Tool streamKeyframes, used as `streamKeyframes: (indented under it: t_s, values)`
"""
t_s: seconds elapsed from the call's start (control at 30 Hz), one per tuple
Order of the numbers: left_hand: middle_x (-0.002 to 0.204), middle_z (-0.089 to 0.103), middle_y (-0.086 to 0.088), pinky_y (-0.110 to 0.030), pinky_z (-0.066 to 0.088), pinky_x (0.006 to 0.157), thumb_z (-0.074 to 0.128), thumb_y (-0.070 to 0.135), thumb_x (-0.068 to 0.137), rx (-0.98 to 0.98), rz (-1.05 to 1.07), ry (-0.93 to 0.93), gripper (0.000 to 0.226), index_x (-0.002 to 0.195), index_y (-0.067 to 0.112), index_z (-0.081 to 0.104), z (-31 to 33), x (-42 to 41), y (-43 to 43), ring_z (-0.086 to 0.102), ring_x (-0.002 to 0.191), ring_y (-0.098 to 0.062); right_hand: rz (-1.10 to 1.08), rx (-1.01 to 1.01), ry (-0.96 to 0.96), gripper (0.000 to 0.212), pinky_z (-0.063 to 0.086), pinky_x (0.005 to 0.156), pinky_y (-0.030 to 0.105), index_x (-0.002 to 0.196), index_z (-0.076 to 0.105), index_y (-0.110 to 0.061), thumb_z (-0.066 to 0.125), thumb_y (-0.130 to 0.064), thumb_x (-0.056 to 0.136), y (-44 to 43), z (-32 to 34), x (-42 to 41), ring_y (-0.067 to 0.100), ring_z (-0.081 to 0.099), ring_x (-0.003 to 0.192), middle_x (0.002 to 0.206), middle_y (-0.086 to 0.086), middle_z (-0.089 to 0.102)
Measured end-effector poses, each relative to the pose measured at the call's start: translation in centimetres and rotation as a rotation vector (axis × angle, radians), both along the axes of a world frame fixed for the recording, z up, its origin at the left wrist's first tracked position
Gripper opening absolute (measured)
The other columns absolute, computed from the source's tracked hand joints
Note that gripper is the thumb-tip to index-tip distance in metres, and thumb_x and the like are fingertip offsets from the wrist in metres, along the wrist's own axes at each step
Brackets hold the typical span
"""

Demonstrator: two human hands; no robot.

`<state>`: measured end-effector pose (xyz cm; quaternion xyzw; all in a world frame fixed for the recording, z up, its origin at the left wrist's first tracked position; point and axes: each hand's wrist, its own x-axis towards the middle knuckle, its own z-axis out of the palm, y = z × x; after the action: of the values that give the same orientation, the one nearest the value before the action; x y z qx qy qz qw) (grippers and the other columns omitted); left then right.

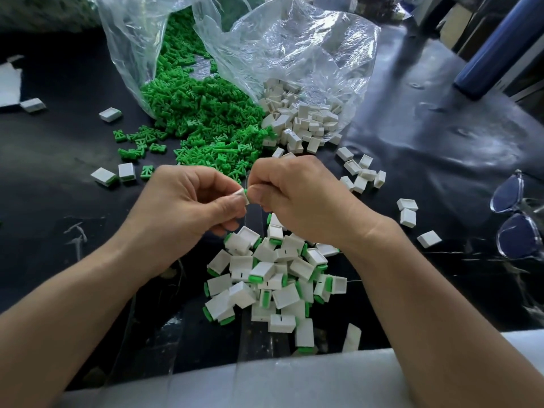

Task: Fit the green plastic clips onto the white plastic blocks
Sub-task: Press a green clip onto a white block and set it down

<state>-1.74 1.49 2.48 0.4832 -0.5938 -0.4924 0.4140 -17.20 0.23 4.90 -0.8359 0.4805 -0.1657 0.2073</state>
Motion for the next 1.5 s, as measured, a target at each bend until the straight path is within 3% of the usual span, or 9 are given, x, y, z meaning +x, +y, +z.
streamKeyframes:
  t_s: [0.1, 0.2, 0.4, 0.57, 0.7, 0.83, 0.97, 1.23, 1.5]
  values:
    - [0.064, 0.069, -0.011, -0.016, 0.05, 0.047, 0.066, 0.023, 0.063, -0.02, -0.018, -0.04, 0.019, 0.074, 0.008, 0.068, -0.1, -0.1, 0.1, 0.061, 0.049, -0.008, 0.027, -0.034, 0.092, 0.016, 0.027, 0.062, 0.032, 0.078, 0.047, -0.018, 0.048, -0.02, 0.094, 0.1, 0.0, 0.0, 0.019, 0.043, 0.072, 0.07, -0.003, 0.047]
    - [0.063, 0.069, -0.009, -0.017, 0.05, 0.047, 0.067, 0.022, 0.062, -0.006, -0.013, -0.006, 0.018, 0.074, 0.008, 0.068, -0.2, -0.1, 0.1, 0.061, 0.049, -0.007, 0.02, -0.057, 0.067, 0.016, 0.027, 0.061, 0.03, 0.079, 0.055, -0.013, 0.051, -0.02, 0.092, -0.1, -0.3, -0.1, 0.018, 0.043, 0.069, 0.065, -0.005, 0.045]
    - [0.067, 0.071, -0.003, -0.017, 0.049, 0.047, 0.071, 0.031, 0.054, 0.034, 0.004, 0.254, 0.025, 0.073, 0.014, 0.07, 0.3, 0.3, -0.5, 0.064, 0.054, -0.011, -0.124, 0.223, -0.557, 0.02, 0.046, 0.052, 0.017, 0.071, 0.06, -0.008, 0.06, -0.019, 0.087, -0.1, -0.1, -0.3, 0.005, 0.053, 0.053, 0.06, -0.001, 0.058]
    - [0.065, 0.069, 0.007, -0.014, 0.048, 0.051, 0.069, 0.029, 0.054, -0.006, 0.049, 0.286, 0.014, 0.066, 0.023, 0.074, 0.2, -0.2, -0.4, 0.059, 0.056, -0.003, -0.177, 0.596, -0.756, 0.043, 0.044, 0.057, 0.023, 0.086, 0.057, -0.006, 0.032, -0.04, 0.096, -0.4, 0.1, -0.1, 0.013, 0.055, 0.061, 0.071, 0.004, 0.061]
    - [0.072, 0.071, 0.004, -0.019, 0.054, 0.058, 0.07, 0.027, 0.052, 0.005, 0.04, 0.344, 0.018, 0.068, 0.017, 0.073, 0.2, -0.1, -0.4, 0.062, 0.062, -0.008, -0.103, 0.787, -0.807, 0.053, 0.041, 0.057, 0.024, 0.076, 0.056, -0.006, 0.024, -0.043, 0.096, 0.1, -0.2, 0.8, 0.015, 0.055, 0.06, 0.071, 0.007, 0.06]
    - [0.061, 0.066, 0.002, -0.021, 0.051, 0.05, 0.067, 0.021, 0.061, -0.017, -0.011, 0.341, 0.012, 0.071, 0.017, 0.073, 0.4, -0.1, -0.2, 0.057, 0.05, -0.01, -0.063, 0.941, -0.891, 0.057, 0.038, 0.056, 0.023, 0.079, 0.053, -0.004, 0.019, -0.047, 0.096, 0.4, -0.1, 1.4, 0.013, 0.048, 0.058, 0.069, 0.007, 0.053]
    - [0.058, 0.065, -0.002, -0.024, 0.053, 0.053, 0.062, 0.012, 0.068, -0.057, -0.045, 0.31, 0.023, 0.09, 0.009, 0.068, 0.5, -0.2, -0.1, 0.06, 0.051, -0.015, -0.094, 0.921, -0.91, 0.051, 0.034, 0.053, 0.022, 0.072, 0.049, -0.008, 0.023, -0.044, 0.097, 0.5, 0.0, 1.5, 0.013, 0.039, 0.054, 0.064, 0.005, 0.045]
    - [0.073, 0.068, 0.001, -0.023, 0.054, 0.062, 0.065, 0.014, 0.066, -0.14, -0.05, 0.25, 0.024, 0.088, 0.01, 0.073, 0.3, -0.2, 0.1, 0.065, 0.064, -0.013, -0.155, 0.828, -0.863, 0.039, 0.023, 0.05, 0.022, 0.067, 0.041, -0.015, 0.031, -0.036, 0.098, 0.9, -0.5, 1.9, 0.009, 0.026, 0.049, 0.056, -0.002, 0.032]
    - [0.061, 0.068, 0.0, -0.023, 0.052, 0.057, 0.069, 0.013, 0.065, -0.05, -0.023, 0.308, 0.023, 0.088, 0.011, 0.073, 0.3, -0.2, -0.3, 0.062, 0.054, -0.013, -0.096, 0.941, -0.945, 0.047, 0.026, 0.053, 0.023, 0.072, 0.047, -0.013, 0.023, -0.043, 0.098, 0.4, -0.2, 1.5, 0.011, 0.03, 0.051, 0.06, 0.002, 0.036]
